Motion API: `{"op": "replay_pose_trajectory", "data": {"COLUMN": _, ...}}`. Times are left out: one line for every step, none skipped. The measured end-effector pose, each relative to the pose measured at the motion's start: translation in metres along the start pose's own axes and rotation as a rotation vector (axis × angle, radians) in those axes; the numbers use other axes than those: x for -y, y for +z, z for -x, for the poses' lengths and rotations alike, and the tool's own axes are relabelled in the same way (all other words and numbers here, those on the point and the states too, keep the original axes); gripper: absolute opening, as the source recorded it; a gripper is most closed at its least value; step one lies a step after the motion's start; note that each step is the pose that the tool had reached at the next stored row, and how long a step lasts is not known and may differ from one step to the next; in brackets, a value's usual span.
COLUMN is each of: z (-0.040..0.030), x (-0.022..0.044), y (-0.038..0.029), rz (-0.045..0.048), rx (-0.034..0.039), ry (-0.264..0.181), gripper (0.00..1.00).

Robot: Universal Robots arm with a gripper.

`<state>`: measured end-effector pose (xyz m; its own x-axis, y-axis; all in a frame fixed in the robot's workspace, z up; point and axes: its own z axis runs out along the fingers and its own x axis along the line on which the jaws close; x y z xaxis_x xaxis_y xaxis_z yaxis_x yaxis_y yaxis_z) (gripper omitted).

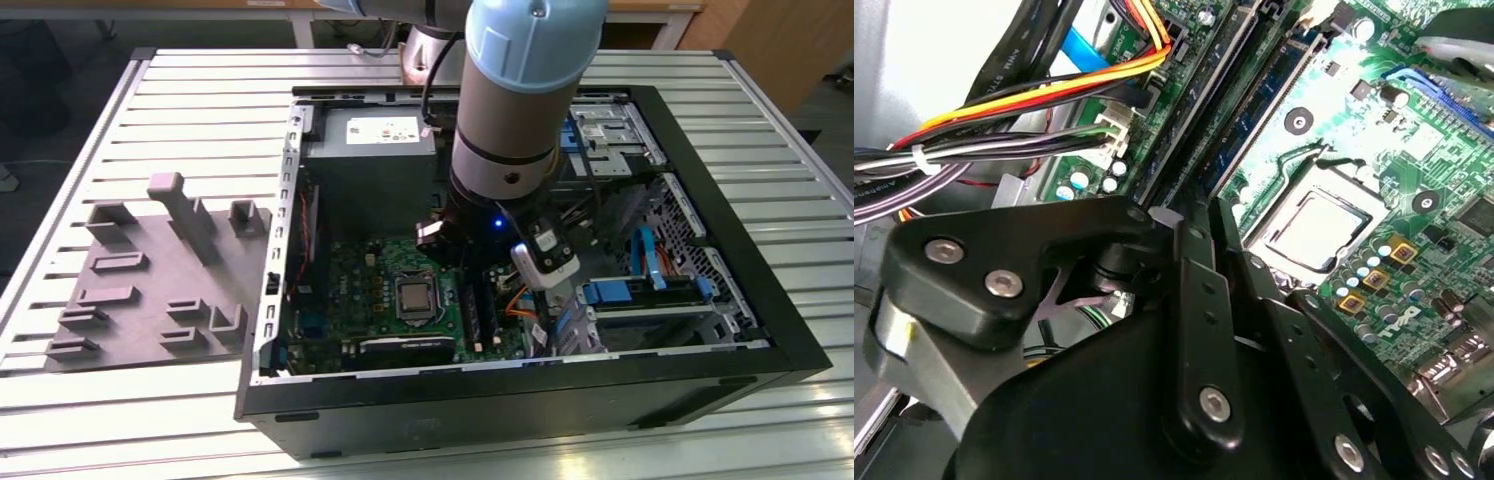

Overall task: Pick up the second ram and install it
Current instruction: 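Insert the second ram into the second slot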

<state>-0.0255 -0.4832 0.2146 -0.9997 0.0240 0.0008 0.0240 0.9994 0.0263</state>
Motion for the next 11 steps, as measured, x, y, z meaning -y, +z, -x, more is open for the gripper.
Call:
{"op": "replay_pose_trajectory", "data": {"z": 0.0, "x": 0.0, "y": 0.0, "rz": 0.0, "rx": 0.0, "ry": 0.0, "gripper": 0.2}}
{"op": "replay_pose_trajectory", "data": {"z": 0.0, "x": 0.0, "y": 0.0, "rz": 0.0, "rx": 0.0, "ry": 0.0, "gripper": 0.2}}
{"op": "replay_pose_trajectory", "data": {"z": 0.0, "x": 0.0, "y": 0.0, "rz": -0.0001, "rx": 0.0, "ry": 0.0, "gripper": 0.2}}
{"op": "replay_pose_trajectory", "data": {"z": 0.0, "x": 0.0, "y": -0.0001, "rz": 0.0, "rx": 0.0, "ry": 0.0, "gripper": 0.2}}
{"op": "replay_pose_trajectory", "data": {"z": 0.0, "x": 0.0, "y": -0.0009, "rz": 0.0, "rx": 0.0, "ry": 0.0, "gripper": 0.2}}
{"op": "replay_pose_trajectory", "data": {"z": 0.0, "x": -0.0001, "y": -0.0026, "rz": 0.0002, "rx": 0.0001, "ry": 0.0, "gripper": 0.2}}
{"op": "replay_pose_trajectory", "data": {"z": 0.0, "x": -0.0001, "y": -0.0051, "rz": -0.0001, "rx": 0.0, "ry": 0.0, "gripper": 0.2}}
{"op": "replay_pose_trajectory", "data": {"z": 0.0, "x": -0.0002, "y": -0.0075, "rz": 0.0, "rx": 0.0, "ry": 0.0, "gripper": 0.2}}
{"op": "replay_pose_trajectory", "data": {"z": 0.0, "x": -0.0003, "y": -0.0102, "rz": 0.0001, "rx": 0.0001, "ry": 0.0, "gripper": 0.2}}
{"op": "replay_pose_trajectory", "data": {"z": 0.0, "x": -0.0004, "y": -0.0132, "rz": 0.0, "rx": 0.0001, "ry": 0.0, "gripper": 0.2}}
{"op": "replay_pose_trajectory", "data": {"z": 0.0, "x": -0.0004, "y": -0.0155, "rz": -0.0001, "rx": 0.0, "ry": 0.0, "gripper": 0.2}}
